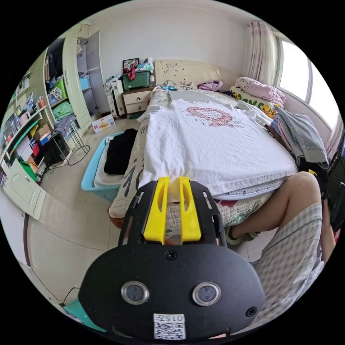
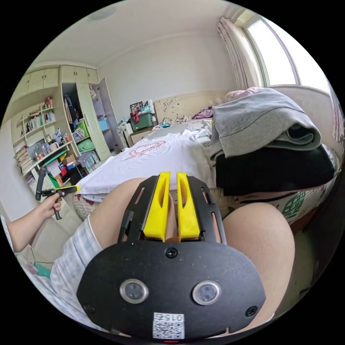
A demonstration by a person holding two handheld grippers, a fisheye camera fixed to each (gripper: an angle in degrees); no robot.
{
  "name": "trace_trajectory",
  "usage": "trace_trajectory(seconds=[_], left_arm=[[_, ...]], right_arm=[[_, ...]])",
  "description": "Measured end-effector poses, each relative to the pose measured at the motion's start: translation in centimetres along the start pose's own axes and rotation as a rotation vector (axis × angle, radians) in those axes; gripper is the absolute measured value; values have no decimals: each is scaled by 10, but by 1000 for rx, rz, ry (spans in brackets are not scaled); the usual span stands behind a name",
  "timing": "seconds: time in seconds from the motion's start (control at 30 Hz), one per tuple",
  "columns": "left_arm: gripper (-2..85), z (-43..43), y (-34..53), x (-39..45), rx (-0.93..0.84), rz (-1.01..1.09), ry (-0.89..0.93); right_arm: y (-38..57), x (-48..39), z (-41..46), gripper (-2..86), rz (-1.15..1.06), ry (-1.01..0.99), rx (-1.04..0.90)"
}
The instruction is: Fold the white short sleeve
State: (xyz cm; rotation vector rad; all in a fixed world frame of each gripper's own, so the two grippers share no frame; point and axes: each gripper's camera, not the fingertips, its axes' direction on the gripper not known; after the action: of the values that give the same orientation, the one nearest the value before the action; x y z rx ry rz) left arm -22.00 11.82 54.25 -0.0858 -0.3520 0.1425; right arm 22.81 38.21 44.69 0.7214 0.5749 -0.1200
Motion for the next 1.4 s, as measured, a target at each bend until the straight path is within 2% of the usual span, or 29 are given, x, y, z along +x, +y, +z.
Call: trace_trajectory(seconds=[0.17, 0.3, 0.43, 0.63, 0.83, 0.93, 1.13, 1.27, 1.4], left_arm=[[52, -22, -15, -2, 7, -19, 22], [49, -38, -31, -1, -9, -10, 23], [50, -58, -57, 1, -64, 17, 27], [54, -92, -110, -6, -173, 2, 15], [59, -133, -216, 18, -29, 81, -60], [61, -126, -295, 51, 12, 193, 29], [63, -75, -456, 153, 27, 377, 292], [71, -30, -558, 239, -10, 435, 404], [91, 6, -626, 309, -99, 388, 527]], right_arm=[[-48, -16, 24, 47, -10, 56, -35], [-98, -17, 38, 50, -12, 12, -13], [-174, -14, 65, 80, 3, -25, 2], [-273, -4, 139, 91, 38, -50, -90], [-371, -7, 242, 98, 99, 121, -177], [-416, 1, 287, 100, 149, 184, -182], [-472, 52, 339, 100, 353, 112, -167], [-488, 68, 350, 57, 403, 40, -193], [-502, 56, 341, 33, 374, 32, -174]])
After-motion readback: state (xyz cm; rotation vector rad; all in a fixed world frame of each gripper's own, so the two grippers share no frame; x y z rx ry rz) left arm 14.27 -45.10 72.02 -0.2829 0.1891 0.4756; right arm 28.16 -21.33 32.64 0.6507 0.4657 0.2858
